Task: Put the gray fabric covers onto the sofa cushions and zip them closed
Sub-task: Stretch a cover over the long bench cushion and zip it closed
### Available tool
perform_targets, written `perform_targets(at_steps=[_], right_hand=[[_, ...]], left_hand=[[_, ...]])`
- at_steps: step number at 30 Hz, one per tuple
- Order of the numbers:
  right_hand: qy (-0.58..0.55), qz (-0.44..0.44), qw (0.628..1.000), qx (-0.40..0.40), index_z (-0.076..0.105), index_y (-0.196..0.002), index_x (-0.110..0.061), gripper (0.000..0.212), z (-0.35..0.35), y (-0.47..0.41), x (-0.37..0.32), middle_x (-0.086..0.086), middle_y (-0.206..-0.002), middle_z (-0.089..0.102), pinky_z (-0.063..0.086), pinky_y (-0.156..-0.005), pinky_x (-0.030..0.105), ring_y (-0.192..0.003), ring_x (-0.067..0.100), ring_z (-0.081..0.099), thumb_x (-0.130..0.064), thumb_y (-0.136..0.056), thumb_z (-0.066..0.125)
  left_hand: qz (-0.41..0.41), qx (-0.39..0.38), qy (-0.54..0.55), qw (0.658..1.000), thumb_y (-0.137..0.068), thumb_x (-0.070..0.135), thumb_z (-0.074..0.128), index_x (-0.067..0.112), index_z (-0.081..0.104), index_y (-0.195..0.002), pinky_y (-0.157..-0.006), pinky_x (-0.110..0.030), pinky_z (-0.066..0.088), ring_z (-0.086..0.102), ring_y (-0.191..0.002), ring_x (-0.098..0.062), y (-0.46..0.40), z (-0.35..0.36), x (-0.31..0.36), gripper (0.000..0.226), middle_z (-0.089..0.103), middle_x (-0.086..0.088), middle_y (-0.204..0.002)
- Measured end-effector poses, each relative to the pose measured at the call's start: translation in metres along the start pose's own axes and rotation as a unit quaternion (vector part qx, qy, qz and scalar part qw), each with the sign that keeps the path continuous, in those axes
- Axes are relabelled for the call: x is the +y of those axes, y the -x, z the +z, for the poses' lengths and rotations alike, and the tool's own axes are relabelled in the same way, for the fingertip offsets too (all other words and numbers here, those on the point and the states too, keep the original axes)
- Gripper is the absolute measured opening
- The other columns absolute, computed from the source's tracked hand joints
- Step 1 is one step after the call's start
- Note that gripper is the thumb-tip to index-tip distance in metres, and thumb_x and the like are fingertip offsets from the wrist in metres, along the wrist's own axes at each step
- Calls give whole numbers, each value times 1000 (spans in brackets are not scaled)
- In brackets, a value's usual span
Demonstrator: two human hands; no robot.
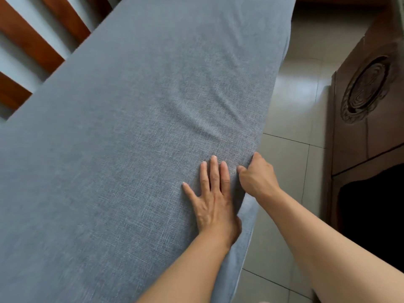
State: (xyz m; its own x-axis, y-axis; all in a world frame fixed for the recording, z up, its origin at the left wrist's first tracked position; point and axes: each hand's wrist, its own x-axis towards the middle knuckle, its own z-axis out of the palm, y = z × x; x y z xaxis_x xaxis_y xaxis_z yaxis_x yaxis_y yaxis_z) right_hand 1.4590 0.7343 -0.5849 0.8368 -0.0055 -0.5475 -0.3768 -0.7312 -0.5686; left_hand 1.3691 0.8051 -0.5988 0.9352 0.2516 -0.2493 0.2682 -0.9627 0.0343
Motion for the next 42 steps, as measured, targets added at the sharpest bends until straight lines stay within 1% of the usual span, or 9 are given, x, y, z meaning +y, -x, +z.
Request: perform_targets(at_steps=[4, 7, 13, 22, 26, 30, 33, 37, 42], right_hand=[[19, -14, 1000, 13, 48, -113, -8, 29, 8, 1, -10, 15, -119, 55, 40, -91, 37, -112, 33, 49, -27, -92, 53], [21, -30, 999, 9, 48, -115, -7, 30, 18, -2, -24, 15, -121, 54, 40, -92, 36, -115, 34, 48, -26, -92, 53], [4, -46, 999, 1, 47, -116, -4, 31, 50, -11, -58, 16, -120, 55, 40, -88, 34, -112, 33, 50, -25, -93, 53], [-5, -72, 997, -23, 38, -126, -2, 40, 72, -17, -76, 19, -123, 54, 38, -93, 39, -117, 37, 49, -26, -96, 49], [-54, -112, 991, -50, 30, -136, -8, 46, 72, -8, -55, 20, -122, 55, 38, -93, 36, -116, 38, 49, -21, -94, 46], [-116, -148, 980, -62, 26, -145, -17, 55, 91, 27, -22, 12, -134, 51, 38, -102, 38, -120, 32, 49, -11, -92, 40], [-137, -172, 972, -77, 25, -148, -18, 62, 110, 65, 2, 2, -145, 42, 31, -109, 30, -130, 22, 41, -5, -89, 44], [-119, -189, 974, -49, 19, -149, -12, 73, 140, 112, 29, 2, -153, 25, 14, -109, 17, -140, 14, 23, -13, -87, 57], [-135, -129, 982, -10, 26, -144, -11, 68, 187, 155, 52, 9, -138, 31, 31, -106, 33, -129, 25, 37, -17, -86, 60]], left_hand=[[14, -27, 3, 1000, -77, 32, 65, 19, -32, -141, -104, -68, -10, -35, -137, -27, -6, -4, -19, 117, -46, -5, -144], [9, -19, -5, 1000, -77, 33, 65, 19, -31, -142, -105, -67, -9, -34, -138, -27, -14, -6, -35, 117, -45, -5, -145], [-8, -19, -53, 998, -76, 44, 67, 18, -33, -142, -106, -68, -3, -32, -139, -27, -32, -9, -76, 122, -43, -5, -146], [-27, -35, -97, 994, -72, 60, 65, 18, -35, -140, -107, -67, 1, -30, -140, -27, -45, -14, -103, 128, -42, -5, -146], [9, -65, -84, 994, -81, 71, 44, 26, -29, -143, -110, -64, 0, -31, -140, -25, -35, -24, -113, 107, -39, -2, -149], [44, -58, -62, 995, -94, 57, 26, 33, -20, -147, -111, -59, -5, -29, -140, -21, 4, -19, -131, 74, -35, 3, -151], [72, -64, -92, 991, -98, 47, 27, 37, -18, -146, -111, -58, -7, -30, -140, -21, 31, -9, -138, 67, -36, 3, -151], [107, -48, -101, 988, -99, 42, 28, 33, -15, -148, -111, -59, -8, -28, -141, -21, 55, 3, -143, 66, -32, 3, -153], [212, -9, -137, 968, -94, 46, 38, 32, 8, -151, -109, -62, -6, -19, -144, -21, 101, 20, -172, 66, -18, 2, -158]])
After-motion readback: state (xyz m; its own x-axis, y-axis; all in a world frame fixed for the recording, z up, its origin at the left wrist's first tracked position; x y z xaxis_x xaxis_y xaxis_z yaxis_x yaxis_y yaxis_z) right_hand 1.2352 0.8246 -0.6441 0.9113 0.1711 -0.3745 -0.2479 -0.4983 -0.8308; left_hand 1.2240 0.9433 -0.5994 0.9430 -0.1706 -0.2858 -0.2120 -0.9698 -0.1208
